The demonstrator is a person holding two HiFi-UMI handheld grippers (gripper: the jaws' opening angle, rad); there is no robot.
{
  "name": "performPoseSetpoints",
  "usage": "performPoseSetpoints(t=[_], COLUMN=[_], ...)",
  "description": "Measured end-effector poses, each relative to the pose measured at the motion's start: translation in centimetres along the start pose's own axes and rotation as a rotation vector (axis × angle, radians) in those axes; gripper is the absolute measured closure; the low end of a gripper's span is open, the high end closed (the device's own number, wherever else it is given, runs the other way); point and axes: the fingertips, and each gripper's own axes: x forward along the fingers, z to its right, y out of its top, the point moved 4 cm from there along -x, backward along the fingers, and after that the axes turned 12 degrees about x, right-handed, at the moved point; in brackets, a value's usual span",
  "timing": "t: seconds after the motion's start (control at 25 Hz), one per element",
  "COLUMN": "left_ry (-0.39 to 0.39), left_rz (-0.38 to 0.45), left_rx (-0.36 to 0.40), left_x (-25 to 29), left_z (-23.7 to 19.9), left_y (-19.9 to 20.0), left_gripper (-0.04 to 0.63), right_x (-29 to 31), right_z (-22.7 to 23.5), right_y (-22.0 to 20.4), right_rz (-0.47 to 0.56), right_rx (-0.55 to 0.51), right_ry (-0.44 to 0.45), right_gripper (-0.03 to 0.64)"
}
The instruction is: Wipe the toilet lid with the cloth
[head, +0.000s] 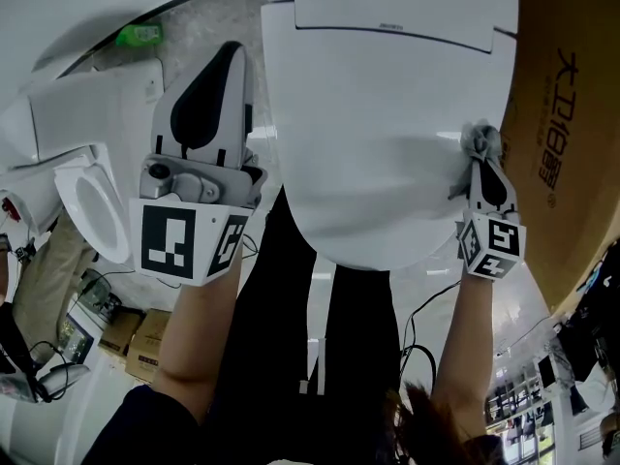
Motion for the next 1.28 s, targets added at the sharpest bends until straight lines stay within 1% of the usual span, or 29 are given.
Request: performPoseSetpoints(t=[0.16,0.52,0.64,1.0,1.28], left_ry=[-0.002,-0.001,0.001,0.009,0.013], left_rz=[0.002,0.000,0.001,0.004,0.010], left_rx=[-0.002,-0.006,-0.011,-0.017,-0.018], left_x=[0.0,-0.1,-0.2,-0.3,-0.5], left_z=[0.2,0.4,0.4,0.1,-0.2], left_y=[0.1,0.0,0.0,-0.1,-0.1], left_gripper=[0.575,0.575,0.575,0.575,0.575], right_x=[-0.4,-1.2,-1.6,-2.1,-1.9], right_z=[1.1,1.8,1.4,-0.2,-3.6], right_y=[-0.4,-1.8,-2.4,-3.7,-4.0], right_rz=[0.014,0.046,0.058,0.011,-0.022], right_rx=[0.088,0.230,0.268,0.213,0.130], right_ry=[-0.009,-0.023,-0.014,0.000,0.054], right_gripper=[0.583,0.583,0.583,0.583,0.583])
